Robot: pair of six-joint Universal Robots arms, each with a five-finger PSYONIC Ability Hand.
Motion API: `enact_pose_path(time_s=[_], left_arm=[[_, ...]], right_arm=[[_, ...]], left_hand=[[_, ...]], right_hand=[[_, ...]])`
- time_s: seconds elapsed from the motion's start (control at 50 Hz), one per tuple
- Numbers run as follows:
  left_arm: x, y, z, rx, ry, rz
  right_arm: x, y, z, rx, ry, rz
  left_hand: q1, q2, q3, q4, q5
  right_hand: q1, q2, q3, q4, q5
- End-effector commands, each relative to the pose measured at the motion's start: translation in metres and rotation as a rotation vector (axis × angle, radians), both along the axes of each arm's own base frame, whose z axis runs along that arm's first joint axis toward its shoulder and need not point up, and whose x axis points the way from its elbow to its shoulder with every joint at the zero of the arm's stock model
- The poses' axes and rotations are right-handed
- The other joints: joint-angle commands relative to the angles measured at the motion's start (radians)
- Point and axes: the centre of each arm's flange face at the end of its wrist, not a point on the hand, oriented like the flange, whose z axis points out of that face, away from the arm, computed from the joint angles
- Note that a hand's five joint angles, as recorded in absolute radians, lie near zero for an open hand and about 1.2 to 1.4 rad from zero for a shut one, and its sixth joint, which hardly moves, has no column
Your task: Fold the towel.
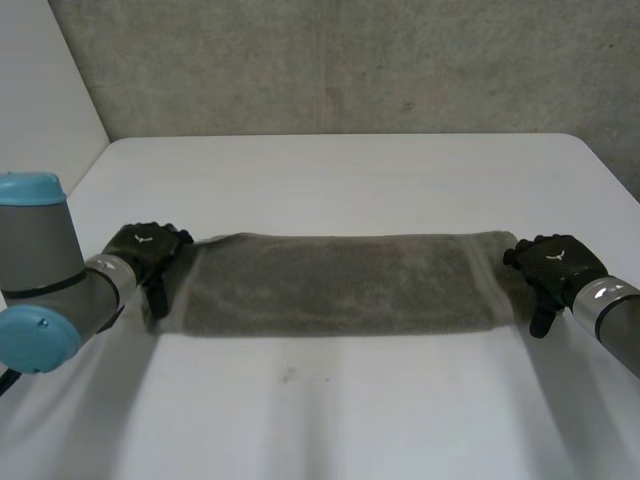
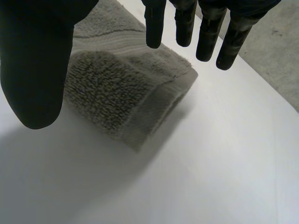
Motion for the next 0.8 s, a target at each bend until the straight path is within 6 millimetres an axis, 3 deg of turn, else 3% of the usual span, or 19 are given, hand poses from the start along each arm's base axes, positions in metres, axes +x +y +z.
enact_pose_path(time_s=[0.02, 0.28, 0.34, 0.38, 0.4, 0.46, 0.56, 0.64, 0.8], left_arm=[[-0.003, 0.022, 0.003, 0.019, -0.012, -0.019], [0.009, 0.014, 0.009, -0.031, -0.002, 0.016], [0.008, 0.013, 0.01, -0.033, 0.001, 0.014], [0.008, 0.012, 0.009, -0.034, 0.002, 0.013], [0.007, 0.01, 0.009, -0.037, 0.002, 0.013], [0.006, 0.009, 0.007, -0.039, 0.003, 0.011], [0.008, 0.004, -0.007, -0.011, -0.006, 0.018], [0.008, 0.005, -0.008, -0.008, -0.006, 0.018], [0.011, 0.004, -0.007, -0.009, -0.009, 0.029]], right_arm=[[-0.006, -0.002, -0.002, -0.018, 0.044, 0.002], [-0.007, -0.005, -0.009, -0.017, 0.042, 0.003], [-0.005, -0.007, -0.009, -0.03, 0.03, 0.018], [-0.004, -0.008, -0.009, -0.043, 0.014, 0.041], [-0.004, -0.008, -0.009, -0.043, 0.013, 0.041], [-0.005, -0.01, -0.011, -0.04, 0.007, 0.046], [-0.014, -0.017, -0.008, -0.05, 0.007, 0.017], [-0.031, -0.026, -0.007, -0.058, 0.016, -0.031], [-0.044, -0.036, -0.003, -0.08, 0.046, -0.056]], left_hand=[[-0.002, 0.009, 0.009, 0.006, -0.027], [-0.002, 0.009, 0.009, 0.006, -0.027], [-0.002, 0.009, 0.009, 0.006, -0.027], [-0.002, 0.009, 0.009, 0.006, -0.027], [-0.002, 0.009, 0.009, 0.006, -0.027], [-0.002, 0.009, 0.009, 0.006, -0.027], [-0.001, 0.009, 0.009, 0.007, -0.026], [-0.001, 0.009, 0.009, 0.007, -0.026], [0.001, 0.012, 0.012, 0.01, -0.023]], right_hand=[[0.132, 0.114, 0.132, 0.115, 0.105], [0.326, 0.307, 0.326, 0.308, 0.299], [0.499, 0.481, 0.499, 0.481, 0.472], [0.838, 0.82, 0.838, 0.82, 0.811], [0.84, 0.821, 0.84, 0.822, 0.813], [1.175, 1.156, 1.175, 1.157, 1.148], [1.176, 1.158, 1.176, 1.159, 1.149], [1.176, 1.158, 1.176, 1.159, 1.149], [1.176, 1.158, 1.176, 1.159, 1.149]])
